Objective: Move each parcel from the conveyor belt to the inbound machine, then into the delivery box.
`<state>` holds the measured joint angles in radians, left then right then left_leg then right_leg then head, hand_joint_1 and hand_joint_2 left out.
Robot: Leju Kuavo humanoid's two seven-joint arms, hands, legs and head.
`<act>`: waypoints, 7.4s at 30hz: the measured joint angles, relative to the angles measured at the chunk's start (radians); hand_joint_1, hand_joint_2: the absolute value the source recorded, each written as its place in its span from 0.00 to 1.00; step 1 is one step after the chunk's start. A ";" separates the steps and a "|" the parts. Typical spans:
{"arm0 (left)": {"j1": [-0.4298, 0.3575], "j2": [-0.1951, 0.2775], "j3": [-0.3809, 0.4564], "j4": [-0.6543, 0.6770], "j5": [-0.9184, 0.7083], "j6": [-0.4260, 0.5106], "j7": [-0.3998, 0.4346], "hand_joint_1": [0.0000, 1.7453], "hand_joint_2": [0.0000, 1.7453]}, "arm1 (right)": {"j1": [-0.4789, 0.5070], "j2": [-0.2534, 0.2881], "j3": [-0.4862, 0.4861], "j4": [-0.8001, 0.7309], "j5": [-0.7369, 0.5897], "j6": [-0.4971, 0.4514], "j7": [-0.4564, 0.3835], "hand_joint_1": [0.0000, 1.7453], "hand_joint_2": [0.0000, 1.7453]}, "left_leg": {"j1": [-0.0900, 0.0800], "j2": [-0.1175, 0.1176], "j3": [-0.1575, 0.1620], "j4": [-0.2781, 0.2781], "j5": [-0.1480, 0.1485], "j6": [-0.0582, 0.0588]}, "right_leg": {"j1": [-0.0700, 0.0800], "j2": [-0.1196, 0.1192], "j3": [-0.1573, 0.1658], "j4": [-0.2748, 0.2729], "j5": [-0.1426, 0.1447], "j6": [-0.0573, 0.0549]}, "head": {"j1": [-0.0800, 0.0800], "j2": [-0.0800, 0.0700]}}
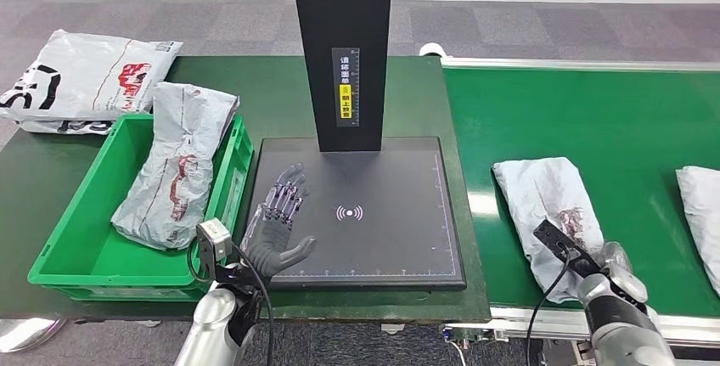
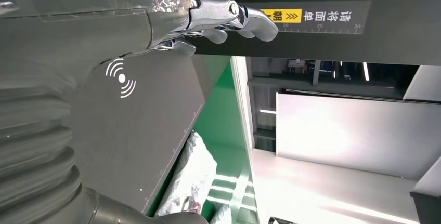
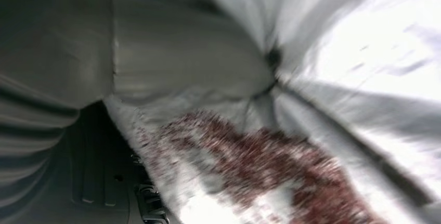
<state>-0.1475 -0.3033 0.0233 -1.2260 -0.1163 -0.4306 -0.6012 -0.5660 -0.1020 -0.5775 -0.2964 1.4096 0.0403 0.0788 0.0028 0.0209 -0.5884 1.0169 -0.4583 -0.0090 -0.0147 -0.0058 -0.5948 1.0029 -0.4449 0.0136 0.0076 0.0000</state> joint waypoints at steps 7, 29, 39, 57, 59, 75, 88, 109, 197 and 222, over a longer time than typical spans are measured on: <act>0.001 0.000 0.000 -0.001 0.002 -0.001 0.003 0.00 1.00 | -0.005 0.007 -0.022 0.000 -0.018 -0.009 -0.018 1.00 1.00 | 0.001 0.000 0.001 0.000 0.000 0.000 | 0.000 0.000 0.001 0.000 0.000 0.000 | 0.000 0.000; 0.041 0.001 0.001 -0.041 0.019 0.011 0.055 0.00 1.00 | -0.038 0.002 -0.293 -0.106 -0.578 0.160 -0.499 1.00 1.00 | -0.001 -0.014 -0.005 0.000 0.005 0.005 | -0.002 -0.013 0.002 -0.003 0.002 0.004 | 0.000 0.000; 0.059 0.002 0.007 -0.098 0.006 0.029 0.069 0.00 1.00 | 0.075 0.078 -0.234 -0.532 -0.857 0.299 -0.522 1.00 1.00 | -0.001 -0.018 -0.008 0.000 0.003 0.005 | -0.002 -0.017 0.001 -0.003 -0.003 0.005 | 0.000 0.000; 0.061 0.001 0.008 -0.113 0.006 0.051 0.084 0.00 1.00 | 0.295 0.207 0.054 -0.955 -0.892 0.249 -0.458 1.00 1.00 | -0.001 -0.017 -0.010 -0.001 0.002 0.003 | -0.001 -0.016 -0.002 -0.002 -0.004 0.004 | 0.000 0.000; 0.061 0.001 0.008 -0.112 0.006 0.051 0.084 0.00 1.00 | 0.291 0.221 0.121 -0.947 -0.864 0.228 -0.448 1.00 1.00 | -0.001 -0.016 -0.009 -0.001 0.003 0.003 | -0.001 -0.015 -0.002 -0.002 -0.004 0.004 | 0.000 0.000; 0.049 0.000 -0.015 -0.080 0.026 0.047 0.095 0.00 1.00 | 0.111 0.383 0.600 -0.507 -0.902 0.100 -0.370 1.00 1.00 | 0.000 -0.010 -0.009 -0.001 0.003 0.002 | 0.000 -0.008 -0.006 -0.001 -0.003 0.002 | 0.000 0.000; 0.041 0.000 -0.034 -0.047 0.035 0.051 0.099 0.00 1.00 | 0.019 0.460 0.635 -0.204 -0.951 0.095 -0.348 0.00 1.00 | 0.000 -0.008 -0.008 -0.001 0.002 0.001 | 0.000 -0.007 -0.007 -0.001 -0.003 0.002 | 0.000 0.000; 0.031 0.000 -0.042 0.000 0.045 0.051 0.101 0.00 1.00 | 0.000 0.466 0.666 -0.150 -0.907 0.064 -0.369 0.00 1.00 | 0.000 -0.006 -0.007 -0.001 0.002 0.000 | 0.000 -0.005 -0.007 -0.001 -0.002 0.001 | 0.000 0.000; -0.296 -0.048 -0.573 0.350 -1.069 0.869 0.537 0.00 1.00 | 0.598 0.369 0.555 -1.365 -1.227 0.325 -0.584 0.00 1.00 | -0.001 -0.008 -0.007 -0.001 -0.002 0.000 | -0.001 -0.007 -0.004 -0.002 -0.004 0.002 | 0.000 0.000; -0.627 -0.065 -0.851 0.891 -0.747 0.666 0.779 1.00 1.00 | 0.643 0.387 0.534 -1.321 -1.268 0.405 -0.595 0.00 1.00 | 0.000 -0.009 0.001 -0.001 -0.004 0.001 | 0.000 -0.007 0.004 -0.002 -0.008 0.000 | 0.000 0.000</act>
<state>-0.7744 -0.3679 -0.8273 -0.3349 -0.8630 0.2357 0.1783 0.0768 0.2846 -0.0431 -1.6176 0.1418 0.4451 -0.5166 0.0027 0.0123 -0.5876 1.0154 -0.4623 -0.0085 -0.0152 -0.0132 -0.5910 1.0011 -0.4527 0.0141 0.0072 0.0000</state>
